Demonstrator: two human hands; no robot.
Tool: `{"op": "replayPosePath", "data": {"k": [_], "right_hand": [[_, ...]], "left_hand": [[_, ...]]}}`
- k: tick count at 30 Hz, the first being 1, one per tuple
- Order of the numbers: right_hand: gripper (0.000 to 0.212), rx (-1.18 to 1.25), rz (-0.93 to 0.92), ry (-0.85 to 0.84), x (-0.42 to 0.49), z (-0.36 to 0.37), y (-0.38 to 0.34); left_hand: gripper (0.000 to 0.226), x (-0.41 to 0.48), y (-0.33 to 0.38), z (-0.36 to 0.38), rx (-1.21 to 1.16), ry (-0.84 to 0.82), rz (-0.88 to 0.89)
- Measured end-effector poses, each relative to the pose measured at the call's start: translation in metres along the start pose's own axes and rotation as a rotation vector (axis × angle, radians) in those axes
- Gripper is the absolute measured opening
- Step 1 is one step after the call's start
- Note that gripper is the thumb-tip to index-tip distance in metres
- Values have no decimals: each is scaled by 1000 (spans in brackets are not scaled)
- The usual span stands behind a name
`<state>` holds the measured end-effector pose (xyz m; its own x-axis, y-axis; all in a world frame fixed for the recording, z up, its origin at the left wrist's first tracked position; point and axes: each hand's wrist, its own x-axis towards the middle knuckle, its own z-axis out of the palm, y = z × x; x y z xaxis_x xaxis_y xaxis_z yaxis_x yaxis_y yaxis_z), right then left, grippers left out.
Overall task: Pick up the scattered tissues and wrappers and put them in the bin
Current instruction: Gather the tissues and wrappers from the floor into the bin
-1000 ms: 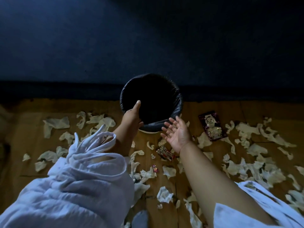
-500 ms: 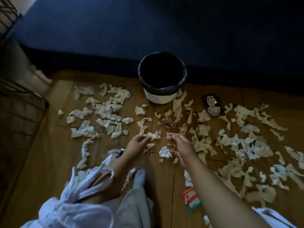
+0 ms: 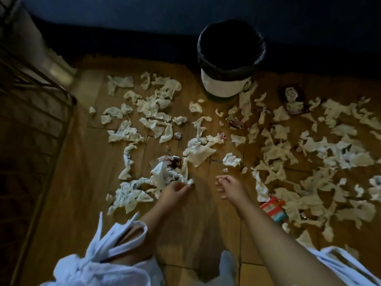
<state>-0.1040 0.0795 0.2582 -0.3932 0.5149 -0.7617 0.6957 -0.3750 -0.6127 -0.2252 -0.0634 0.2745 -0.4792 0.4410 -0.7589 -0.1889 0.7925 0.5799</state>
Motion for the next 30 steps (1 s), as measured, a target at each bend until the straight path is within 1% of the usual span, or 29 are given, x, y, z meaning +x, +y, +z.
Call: {"op": "replayPosePath", "data": {"k": [3,6,8,10,12,14,16,17,18,19,20,22,24,26,27,28,29,30], "right_hand": [[22,7,-55,36,48,34,20],[20,6,-78,14,103,74,52],[17,-25,-132,-14,144,99,83],[18,-69,-226,-16,183,120,113],[19,-78,-341,37,218,136,140],[15,-46,-436,114,250,148,159],[12,-35,-520,158,282,156,166],[12,-40,-563,170,296,161,164],[13,-40,-606,179,308,166,158],[15,-37,-650,179,316,170,151],[18,-58,-692,179,320,175,142],[26,-158,-720,178,316,184,128],[34,-211,-695,172,311,192,116],[42,-223,-592,168,306,196,111],[46,-264,-537,147,306,196,112],[51,-336,-508,114,307,196,115],[54,-410,-498,87,310,195,118],[55,-457,-500,75,312,194,119]], "left_hand": [[32,37,-31,-5,-23,17,36],[24,77,-73,-5,18,85,77],[18,109,-106,-2,-24,112,103],[17,148,-135,1,-32,177,167],[22,189,-161,4,-9,291,256],[21,227,-182,5,55,395,383],[19,264,-199,2,174,489,562],[21,279,-203,-4,215,515,630],[24,293,-204,-14,248,532,663],[27,301,-202,-24,292,548,665],[31,306,-198,-34,345,562,630],[41,304,-190,-51,389,600,520],[48,302,-184,-59,287,659,452],[51,301,-188,-50,144,686,370],[53,305,-196,-42,118,701,332],[54,309,-203,-34,146,720,323],[56,311,-210,-26,195,735,358],[58,311,-213,-22,260,738,436]]}}
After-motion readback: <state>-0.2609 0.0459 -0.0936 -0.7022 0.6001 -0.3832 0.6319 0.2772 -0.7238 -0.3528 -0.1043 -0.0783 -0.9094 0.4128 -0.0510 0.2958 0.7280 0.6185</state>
